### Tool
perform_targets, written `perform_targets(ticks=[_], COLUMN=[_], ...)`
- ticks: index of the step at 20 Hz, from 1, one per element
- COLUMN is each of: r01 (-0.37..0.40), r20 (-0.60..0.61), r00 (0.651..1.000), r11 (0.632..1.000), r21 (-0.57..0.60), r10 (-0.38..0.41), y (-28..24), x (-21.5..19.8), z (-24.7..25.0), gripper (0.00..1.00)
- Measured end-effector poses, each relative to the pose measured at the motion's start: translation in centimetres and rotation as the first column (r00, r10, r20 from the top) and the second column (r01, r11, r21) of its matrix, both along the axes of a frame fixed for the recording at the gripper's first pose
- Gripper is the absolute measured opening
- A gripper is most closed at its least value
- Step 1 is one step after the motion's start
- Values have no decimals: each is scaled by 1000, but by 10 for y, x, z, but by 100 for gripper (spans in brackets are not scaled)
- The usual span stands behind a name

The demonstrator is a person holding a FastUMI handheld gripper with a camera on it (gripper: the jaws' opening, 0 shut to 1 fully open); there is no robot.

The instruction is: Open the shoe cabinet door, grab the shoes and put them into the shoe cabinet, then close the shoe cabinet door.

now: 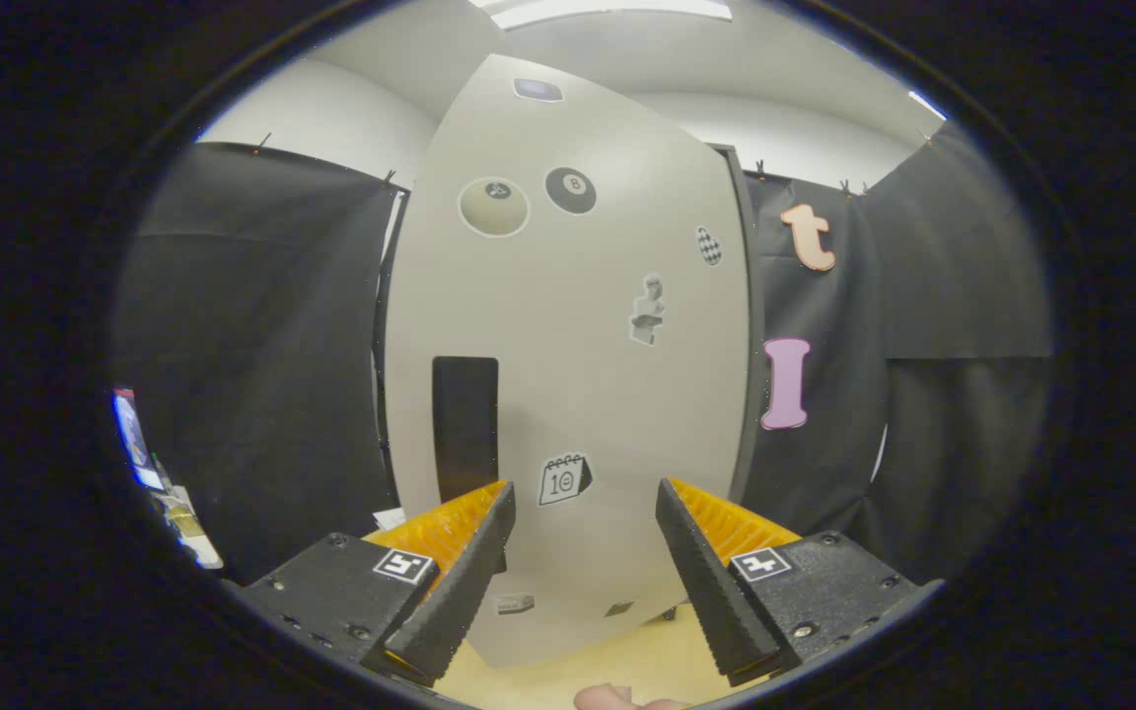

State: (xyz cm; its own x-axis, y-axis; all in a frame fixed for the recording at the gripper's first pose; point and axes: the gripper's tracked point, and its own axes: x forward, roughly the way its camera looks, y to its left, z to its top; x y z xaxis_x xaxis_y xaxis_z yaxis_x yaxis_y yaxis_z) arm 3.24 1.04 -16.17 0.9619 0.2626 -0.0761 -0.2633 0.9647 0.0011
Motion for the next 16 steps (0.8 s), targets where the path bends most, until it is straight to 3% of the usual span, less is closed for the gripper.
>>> perform_targets(ticks=[5, 10, 16], r01=[-39, 6, 185], r20=[-2, -37, -4], r00=[999, 999, 983], r11=[999, 994, 978], r21=[31, 106, 92], r10=[39, -2, -185], y=[41, 49, 8], x=[3, -12, -50], z=[-16, -28, -32], gripper=[98, 98, 98])
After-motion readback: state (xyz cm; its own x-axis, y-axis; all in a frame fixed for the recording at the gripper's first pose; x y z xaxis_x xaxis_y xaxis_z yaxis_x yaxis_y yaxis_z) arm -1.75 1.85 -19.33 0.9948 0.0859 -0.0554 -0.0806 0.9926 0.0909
